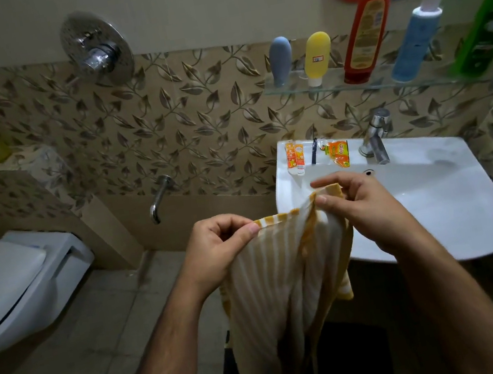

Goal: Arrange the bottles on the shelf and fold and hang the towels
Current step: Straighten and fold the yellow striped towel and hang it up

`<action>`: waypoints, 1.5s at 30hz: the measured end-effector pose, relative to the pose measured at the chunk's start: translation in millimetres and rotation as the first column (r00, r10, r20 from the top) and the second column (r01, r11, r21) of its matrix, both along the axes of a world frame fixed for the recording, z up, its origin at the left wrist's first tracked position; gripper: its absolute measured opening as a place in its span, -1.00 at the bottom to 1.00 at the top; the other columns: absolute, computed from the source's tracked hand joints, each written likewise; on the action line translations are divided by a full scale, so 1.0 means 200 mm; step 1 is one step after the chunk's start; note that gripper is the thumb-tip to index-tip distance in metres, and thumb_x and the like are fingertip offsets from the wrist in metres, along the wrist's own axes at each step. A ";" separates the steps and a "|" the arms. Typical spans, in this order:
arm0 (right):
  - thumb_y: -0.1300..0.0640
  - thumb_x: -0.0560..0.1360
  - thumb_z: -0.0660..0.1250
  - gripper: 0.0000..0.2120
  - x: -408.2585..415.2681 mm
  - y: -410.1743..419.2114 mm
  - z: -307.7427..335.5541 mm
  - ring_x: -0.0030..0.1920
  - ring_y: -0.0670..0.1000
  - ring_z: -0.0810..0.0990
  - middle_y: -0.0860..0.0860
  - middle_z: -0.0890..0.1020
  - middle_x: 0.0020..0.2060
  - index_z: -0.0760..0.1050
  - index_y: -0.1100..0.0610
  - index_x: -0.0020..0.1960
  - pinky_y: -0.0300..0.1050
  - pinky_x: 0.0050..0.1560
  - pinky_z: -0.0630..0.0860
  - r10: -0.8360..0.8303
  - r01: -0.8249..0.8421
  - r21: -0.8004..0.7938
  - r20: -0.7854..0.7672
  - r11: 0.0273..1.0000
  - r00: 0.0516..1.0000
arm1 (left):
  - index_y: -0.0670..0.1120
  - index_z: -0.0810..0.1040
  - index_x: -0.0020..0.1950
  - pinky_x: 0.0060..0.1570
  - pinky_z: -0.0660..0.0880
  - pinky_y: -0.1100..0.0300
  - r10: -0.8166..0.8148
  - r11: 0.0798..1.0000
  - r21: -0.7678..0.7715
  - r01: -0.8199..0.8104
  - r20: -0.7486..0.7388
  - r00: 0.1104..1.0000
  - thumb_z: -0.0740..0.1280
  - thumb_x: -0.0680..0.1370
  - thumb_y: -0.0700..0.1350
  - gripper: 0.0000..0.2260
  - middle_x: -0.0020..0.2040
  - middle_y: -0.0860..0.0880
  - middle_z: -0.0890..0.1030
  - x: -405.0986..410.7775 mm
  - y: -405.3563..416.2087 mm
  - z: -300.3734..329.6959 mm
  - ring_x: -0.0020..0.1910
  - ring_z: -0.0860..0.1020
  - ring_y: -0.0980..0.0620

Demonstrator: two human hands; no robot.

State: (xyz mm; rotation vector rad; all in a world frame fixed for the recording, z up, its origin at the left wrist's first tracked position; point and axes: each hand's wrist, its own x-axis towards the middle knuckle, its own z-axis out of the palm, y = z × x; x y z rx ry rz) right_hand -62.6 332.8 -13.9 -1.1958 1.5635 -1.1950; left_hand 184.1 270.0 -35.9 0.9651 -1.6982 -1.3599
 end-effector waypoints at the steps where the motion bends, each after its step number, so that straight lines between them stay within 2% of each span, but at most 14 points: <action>1: 0.19 0.53 0.39 -0.73 0.01 0.00 0.00 -0.06 0.08 0.70 0.11 0.72 -0.13 0.58 -0.02 0.21 -0.11 -0.04 0.64 0.020 -0.020 0.007 0.046 1.000 0.999 | 0.03 0.72 -0.19 -0.22 0.53 0.30 0.006 1.000 -0.012 -0.006 -0.002 1.000 0.47 0.45 -0.07 -0.96 -0.24 -0.01 0.71 -0.01 0.00 0.00 -0.24 0.63 0.15; 3: 0.22 0.53 0.38 -0.59 0.06 0.02 0.01 -0.04 0.13 0.71 0.18 0.71 -0.12 0.48 -0.02 0.34 -0.09 -0.05 0.65 0.087 -0.088 0.002 0.153 0.996 0.984 | 0.01 0.72 -0.17 -0.19 0.56 0.25 0.000 1.000 -0.021 0.000 0.006 1.000 0.47 0.47 -0.09 -0.97 -0.22 -0.04 0.71 -0.03 0.00 0.01 -0.22 0.63 0.11; 6: 0.23 0.53 0.37 -0.56 0.15 0.04 0.01 -0.08 0.26 0.65 0.38 0.62 -0.11 0.45 -0.01 0.38 0.23 0.06 0.57 0.219 -0.222 -0.003 0.182 0.975 0.959 | 0.01 0.71 -0.17 -0.21 0.55 0.26 -0.036 0.998 -0.050 0.037 0.030 0.999 0.47 0.48 -0.10 -0.95 -0.22 -0.02 0.71 -0.07 0.00 0.02 -0.22 0.65 0.11; 9: 0.17 0.54 0.38 -0.75 0.21 0.03 0.00 -0.07 0.09 0.70 0.18 0.70 -0.14 0.58 0.05 0.22 0.06 0.01 0.63 0.254 -0.256 -0.008 0.137 0.967 0.957 | -0.05 0.71 -0.14 -0.18 0.57 0.22 -0.078 0.994 -0.070 0.080 0.039 0.996 0.46 0.49 -0.10 -0.95 -0.21 -0.03 0.71 -0.10 0.02 0.04 -0.20 0.66 0.08; 12: 0.11 0.55 0.38 -0.92 0.21 0.03 0.00 -0.18 -0.01 0.65 0.07 0.69 -0.23 0.64 0.08 -0.08 -0.12 -0.14 0.55 0.228 -0.227 -0.011 0.041 0.974 0.973 | -0.10 0.71 -0.10 -0.14 0.60 0.19 -0.098 0.994 -0.043 0.099 0.040 0.994 0.46 0.49 -0.10 -0.92 -0.18 -0.05 0.72 -0.10 0.02 0.04 -0.16 0.67 0.04; 17: 0.18 0.55 0.37 -0.87 0.13 0.01 0.01 -0.28 -0.11 0.60 -0.04 0.65 -0.35 0.63 0.09 -0.16 -0.24 -0.22 0.51 0.068 -0.071 -0.065 -0.040 0.995 0.997 | -0.12 0.71 -0.15 -0.22 0.54 0.22 -0.062 0.997 0.039 0.060 0.054 0.997 0.47 0.49 -0.15 -0.94 -0.22 -0.10 0.70 -0.05 0.02 0.02 -0.23 0.62 0.08; 22: 0.15 0.55 0.36 -0.87 0.05 0.02 -0.01 -0.21 0.02 0.63 0.10 0.69 -0.26 0.64 0.10 -0.15 -0.04 -0.16 0.54 -0.079 0.076 -0.041 -0.085 0.996 0.993 | -0.05 0.72 -0.19 -0.25 0.53 0.26 -0.064 0.996 0.071 0.061 0.048 0.997 0.49 0.46 -0.12 -0.95 -0.24 -0.07 0.71 0.01 0.00 0.02 -0.25 0.62 0.11; 25: 0.15 0.56 0.36 -0.91 0.06 0.03 -0.01 -0.14 0.06 0.68 0.09 0.70 -0.22 0.64 0.03 -0.05 0.00 -0.07 0.61 -0.064 0.062 -0.022 -0.077 0.998 0.995 | -0.08 0.71 -0.19 -0.24 0.52 0.24 -0.035 0.999 0.011 0.034 0.059 0.998 0.48 0.48 -0.14 -0.94 -0.25 -0.09 0.70 -0.02 0.01 0.03 -0.26 0.61 0.11; 28: 0.16 0.54 0.39 -0.67 0.10 0.04 -0.02 -0.14 0.19 0.67 0.26 0.63 -0.25 0.52 -0.11 0.26 0.18 0.06 0.61 0.102 -0.102 0.015 0.011 0.995 0.995 | -0.07 0.71 -0.17 -0.21 0.57 0.10 -0.014 0.999 -0.041 0.018 0.085 0.996 0.47 0.50 -0.12 -0.94 -0.24 -0.07 0.70 -0.07 0.01 0.03 -0.24 0.64 0.04; 30: 0.19 0.53 0.40 -0.58 0.15 0.04 -0.02 -0.16 0.10 0.65 0.15 0.62 -0.30 0.48 -0.10 0.34 0.12 0.01 0.64 0.208 -0.208 -0.017 0.074 0.978 0.975 | -0.08 0.71 -0.15 -0.18 0.58 0.08 -0.034 0.998 -0.056 0.039 0.084 0.996 0.47 0.50 -0.12 -0.94 -0.23 -0.06 0.71 -0.09 0.01 0.04 -0.22 0.65 0.04; 33: 0.11 0.52 0.40 -0.78 0.21 0.03 -0.02 -0.05 0.10 0.70 0.09 0.72 -0.13 0.60 0.01 0.16 0.07 0.05 0.63 0.250 -0.248 -0.025 0.069 0.968 0.966 | -0.08 0.71 -0.12 -0.17 0.55 0.27 -0.110 0.990 -0.084 0.116 0.073 0.991 0.46 0.50 -0.14 -0.96 -0.21 -0.01 0.71 -0.11 0.02 0.05 -0.19 0.65 0.13; 36: 0.07 0.53 0.41 -0.91 0.21 0.03 -0.02 -0.14 0.07 0.67 0.09 0.70 -0.20 0.63 0.07 -0.09 0.01 -0.07 0.59 0.217 -0.217 -0.020 -0.003 0.976 0.976 | -0.08 0.71 -0.11 -0.18 0.55 0.28 -0.138 0.988 -0.055 0.141 0.055 0.989 0.46 0.50 -0.11 -0.94 -0.19 -0.01 0.72 -0.10 0.02 0.04 -0.18 0.66 0.11; 40: 0.16 0.54 0.38 -0.90 0.14 0.02 0.00 -0.28 -0.14 0.60 -0.05 0.65 -0.34 0.62 0.11 -0.14 -0.29 -0.24 0.51 0.098 -0.102 -0.064 -0.065 0.993 0.993 | -0.07 0.70 -0.19 -0.23 0.52 0.28 -0.110 0.994 0.014 0.110 0.054 0.992 0.47 0.49 -0.11 -0.93 -0.25 -0.01 0.69 -0.06 0.01 0.01 -0.24 0.61 0.14; 45: 0.17 0.55 0.37 -0.89 0.04 0.02 0.00 -0.27 -0.09 0.60 -0.03 0.64 -0.34 0.62 0.11 -0.14 -0.22 -0.24 0.52 0.003 -0.005 -0.050 -0.054 0.999 0.999 | -0.05 0.71 -0.21 -0.24 0.51 0.31 -0.073 0.996 0.059 0.072 0.021 0.997 0.47 0.47 -0.11 -0.93 -0.26 -0.04 0.69 0.01 -0.01 0.00 -0.25 0.61 0.14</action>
